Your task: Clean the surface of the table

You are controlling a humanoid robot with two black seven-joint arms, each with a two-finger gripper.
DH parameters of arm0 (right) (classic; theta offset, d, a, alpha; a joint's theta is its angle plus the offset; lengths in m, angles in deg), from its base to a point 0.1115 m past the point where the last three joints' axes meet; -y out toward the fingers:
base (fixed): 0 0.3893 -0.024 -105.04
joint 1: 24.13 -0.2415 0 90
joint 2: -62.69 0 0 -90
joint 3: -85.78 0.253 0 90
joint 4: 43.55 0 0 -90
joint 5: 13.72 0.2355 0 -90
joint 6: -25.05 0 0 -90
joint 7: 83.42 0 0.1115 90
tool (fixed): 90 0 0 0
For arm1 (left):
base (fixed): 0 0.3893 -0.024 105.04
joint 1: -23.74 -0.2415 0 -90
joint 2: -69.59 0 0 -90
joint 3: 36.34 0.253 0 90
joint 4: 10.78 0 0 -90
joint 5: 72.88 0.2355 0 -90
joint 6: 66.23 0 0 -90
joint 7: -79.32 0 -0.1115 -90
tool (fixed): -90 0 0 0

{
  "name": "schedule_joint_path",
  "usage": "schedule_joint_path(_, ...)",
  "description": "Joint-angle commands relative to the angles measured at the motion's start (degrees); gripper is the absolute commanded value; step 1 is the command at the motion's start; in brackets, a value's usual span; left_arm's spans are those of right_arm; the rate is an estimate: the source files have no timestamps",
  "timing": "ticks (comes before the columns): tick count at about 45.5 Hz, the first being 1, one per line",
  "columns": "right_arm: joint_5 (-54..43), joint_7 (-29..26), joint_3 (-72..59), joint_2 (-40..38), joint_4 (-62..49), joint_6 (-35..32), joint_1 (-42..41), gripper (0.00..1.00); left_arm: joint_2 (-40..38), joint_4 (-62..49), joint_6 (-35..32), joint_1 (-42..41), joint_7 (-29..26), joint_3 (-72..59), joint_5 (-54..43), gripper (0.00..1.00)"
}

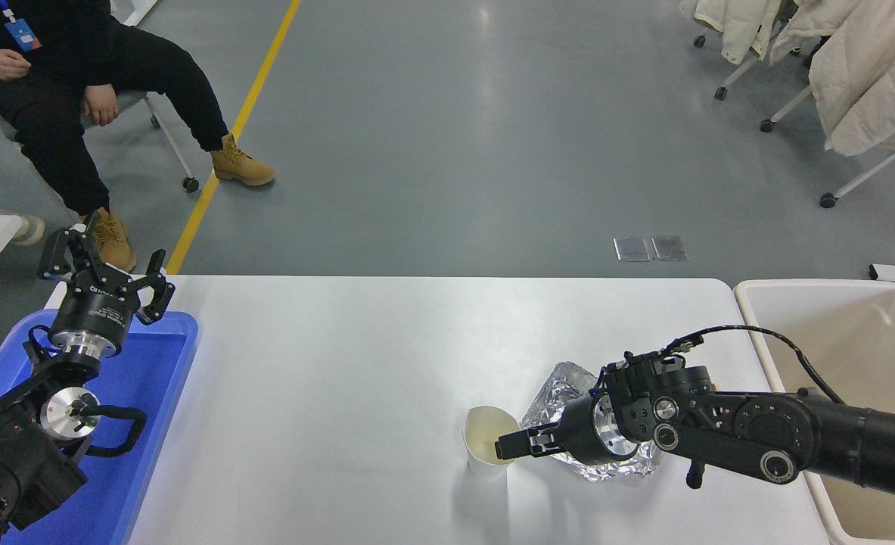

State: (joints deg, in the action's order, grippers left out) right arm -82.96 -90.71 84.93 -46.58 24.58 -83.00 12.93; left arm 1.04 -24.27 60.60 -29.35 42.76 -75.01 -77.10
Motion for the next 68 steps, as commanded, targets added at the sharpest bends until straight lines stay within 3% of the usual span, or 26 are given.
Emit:
schedule_joint_path(1,-1.1,0.0,0.0,1.1,-1.4,-2.3,0.2,0.0,0.0,0.0,0.0,0.0,0.0,0.0,0.0,1.0)
schedule_joint_path(40,0.4,-1.2,1.2,-4.7,3.1,-4.8,-3.1,0.0,0.0,0.0,0.0,0.0,0.0,0.0,0.0,1.0)
schedule_joint_path(57,10.4,-1.4,1.0,-24.8,17.6,-10.4,-13.5,0.0,0.0,0.0,0.0,0.0,0.0,0.0,0.0,1.0)
schedule_joint_path(68,17.0,-1.4,0.6,-38.4,21.2,-20.9,-25.8,0.0,0.0,0.0,0.0,0.0,0.0,0.0,0.0,1.0)
